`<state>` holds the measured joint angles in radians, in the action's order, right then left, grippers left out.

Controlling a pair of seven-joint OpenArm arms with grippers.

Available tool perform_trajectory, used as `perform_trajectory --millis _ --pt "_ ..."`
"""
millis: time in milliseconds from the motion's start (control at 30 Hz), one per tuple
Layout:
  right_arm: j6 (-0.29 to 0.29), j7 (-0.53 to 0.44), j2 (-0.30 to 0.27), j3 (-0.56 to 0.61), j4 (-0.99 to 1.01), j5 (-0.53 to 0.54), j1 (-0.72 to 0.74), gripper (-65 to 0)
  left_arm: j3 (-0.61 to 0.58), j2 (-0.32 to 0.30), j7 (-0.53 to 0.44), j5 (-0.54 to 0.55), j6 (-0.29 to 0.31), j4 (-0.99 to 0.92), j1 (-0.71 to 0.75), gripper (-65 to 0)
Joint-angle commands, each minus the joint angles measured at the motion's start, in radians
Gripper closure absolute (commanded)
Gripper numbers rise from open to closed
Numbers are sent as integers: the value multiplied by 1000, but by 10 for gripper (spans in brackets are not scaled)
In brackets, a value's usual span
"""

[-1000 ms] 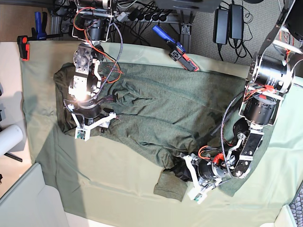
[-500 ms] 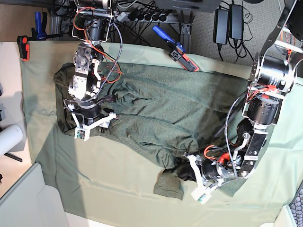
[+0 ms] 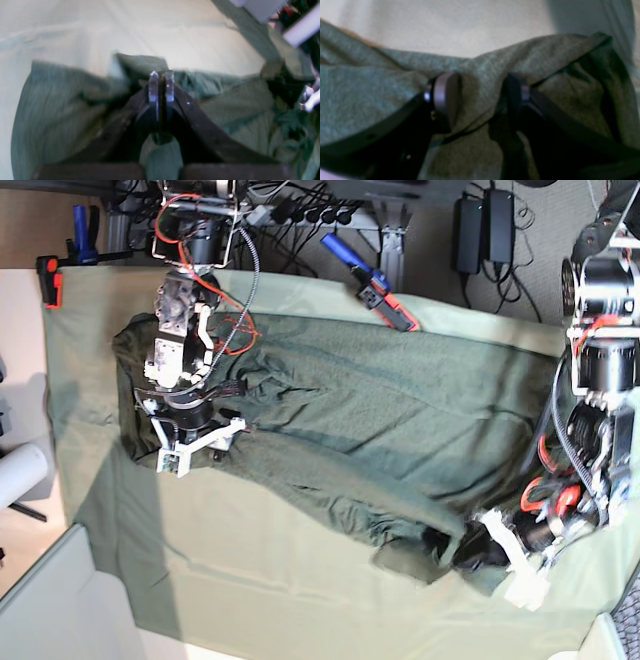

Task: Fold the T-shirt properly
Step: 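Grasp the shirt hem with the left gripper and fold it inward, then grip the shirt's two ends with both grippers and pull them apart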

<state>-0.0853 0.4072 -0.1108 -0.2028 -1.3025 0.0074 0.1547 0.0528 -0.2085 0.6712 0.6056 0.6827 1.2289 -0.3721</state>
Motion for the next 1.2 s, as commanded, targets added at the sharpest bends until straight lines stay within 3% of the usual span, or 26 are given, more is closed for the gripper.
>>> perform_trajectory --millis 0,367,633,1100,1167 --pt "0 -20 -8 -3 -16 5 16 -314 2 -7 -13 35 15 70 -1 0" --pt "0 -22 -8 -3 -16 12 16 -314 36 -11 -17 37 15 389 286 0" --pt "0 -21 -8 -3 -16 12 16 -314 161 -11 -8 39 15 398 317 0" --pt "0 -22 -8 -3 -16 12 16 -314 165 -8 -32 86 15 398 423 0" --pt "1 -22 -8 -3 -16 12 16 -314 165 -8 -32 87 15 398 422 -96"
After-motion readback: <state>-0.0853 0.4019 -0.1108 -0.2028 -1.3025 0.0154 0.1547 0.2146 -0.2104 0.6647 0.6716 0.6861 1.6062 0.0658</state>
